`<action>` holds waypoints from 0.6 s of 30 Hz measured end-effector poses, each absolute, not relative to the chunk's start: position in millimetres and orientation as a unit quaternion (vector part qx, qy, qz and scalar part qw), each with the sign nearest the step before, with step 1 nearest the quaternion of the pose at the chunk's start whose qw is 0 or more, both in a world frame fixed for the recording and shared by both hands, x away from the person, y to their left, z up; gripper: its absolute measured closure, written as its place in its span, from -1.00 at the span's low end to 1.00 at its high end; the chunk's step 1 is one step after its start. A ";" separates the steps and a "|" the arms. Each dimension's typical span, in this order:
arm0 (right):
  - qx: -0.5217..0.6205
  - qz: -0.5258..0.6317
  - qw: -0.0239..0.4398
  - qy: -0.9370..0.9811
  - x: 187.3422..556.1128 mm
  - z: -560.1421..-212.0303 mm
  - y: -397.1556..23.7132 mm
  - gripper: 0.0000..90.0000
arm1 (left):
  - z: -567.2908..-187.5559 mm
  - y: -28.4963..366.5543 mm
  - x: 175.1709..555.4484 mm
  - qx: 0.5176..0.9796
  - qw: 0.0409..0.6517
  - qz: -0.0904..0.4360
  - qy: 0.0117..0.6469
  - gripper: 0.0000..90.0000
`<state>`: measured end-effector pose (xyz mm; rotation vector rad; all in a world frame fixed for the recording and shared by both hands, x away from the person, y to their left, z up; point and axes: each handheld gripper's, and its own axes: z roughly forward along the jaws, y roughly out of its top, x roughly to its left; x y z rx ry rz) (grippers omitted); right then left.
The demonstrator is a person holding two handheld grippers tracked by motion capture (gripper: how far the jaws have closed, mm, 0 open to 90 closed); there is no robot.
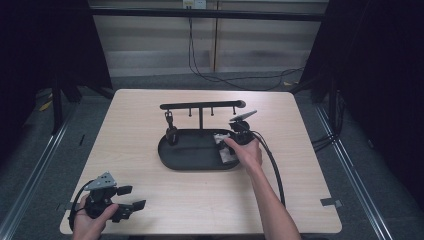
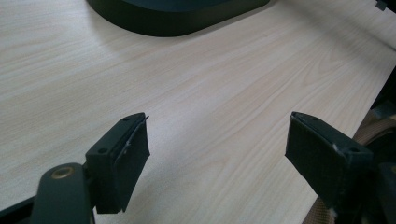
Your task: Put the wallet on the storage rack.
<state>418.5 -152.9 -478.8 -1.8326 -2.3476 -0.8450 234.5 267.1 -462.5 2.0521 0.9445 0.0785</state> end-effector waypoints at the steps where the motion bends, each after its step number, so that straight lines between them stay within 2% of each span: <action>1: -0.591 -0.273 0.024 -0.758 418.4 -478.7 -152.6 -0.40 | -462.6 267.2 234.4 0.821 0.426 0.031 0.378 -0.53; 11: -0.588 -0.289 0.005 -0.755 414.2 -468.6 -154.9 -0.43 | -462.1 267.7 234.3 0.821 0.428 0.032 0.378 -0.53; 18: -0.577 -0.313 -0.017 -0.754 408.1 -456.4 -161.0 -0.60 | -462.1 268.3 234.6 0.818 0.429 0.031 0.381 -0.53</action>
